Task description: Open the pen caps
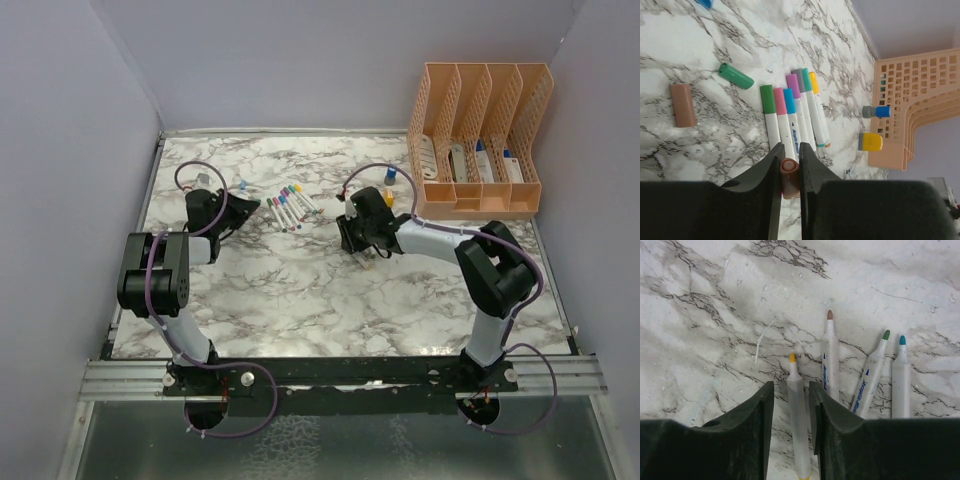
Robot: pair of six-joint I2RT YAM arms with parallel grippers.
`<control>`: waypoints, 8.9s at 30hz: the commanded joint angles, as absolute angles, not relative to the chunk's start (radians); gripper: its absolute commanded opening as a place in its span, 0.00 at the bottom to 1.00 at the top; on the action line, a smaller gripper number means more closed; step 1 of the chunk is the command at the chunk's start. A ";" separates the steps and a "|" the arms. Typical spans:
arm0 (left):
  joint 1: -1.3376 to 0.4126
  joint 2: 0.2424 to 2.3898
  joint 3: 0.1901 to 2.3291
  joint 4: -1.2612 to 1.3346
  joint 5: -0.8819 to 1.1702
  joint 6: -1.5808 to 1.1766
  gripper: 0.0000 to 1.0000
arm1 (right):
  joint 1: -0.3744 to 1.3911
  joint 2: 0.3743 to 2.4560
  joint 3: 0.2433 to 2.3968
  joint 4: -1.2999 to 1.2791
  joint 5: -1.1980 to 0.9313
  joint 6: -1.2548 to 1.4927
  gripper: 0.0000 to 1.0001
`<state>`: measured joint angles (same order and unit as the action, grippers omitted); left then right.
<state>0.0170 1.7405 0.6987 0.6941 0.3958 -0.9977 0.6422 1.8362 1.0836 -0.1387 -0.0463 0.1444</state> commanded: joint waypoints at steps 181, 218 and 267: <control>-0.292 1.935 0.875 1.121 0.465 -1.316 0.00 | 0.678 1.874 1.417 -0.073 -0.138 0.109 0.47; -0.322 1.871 0.954 0.975 0.412 -1.223 0.00 | 0.677 1.898 1.426 -0.119 -0.111 0.101 0.01; -0.048 1.559 0.677 0.482 0.376 -0.829 0.00 | 0.696 1.867 1.074 -0.047 -0.070 0.135 0.08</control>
<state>-0.0563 1.5352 0.6781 0.4816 0.3870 -0.8543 0.6876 1.8496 1.0534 -0.0738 -0.0719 0.1268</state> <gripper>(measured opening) 0.160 0.141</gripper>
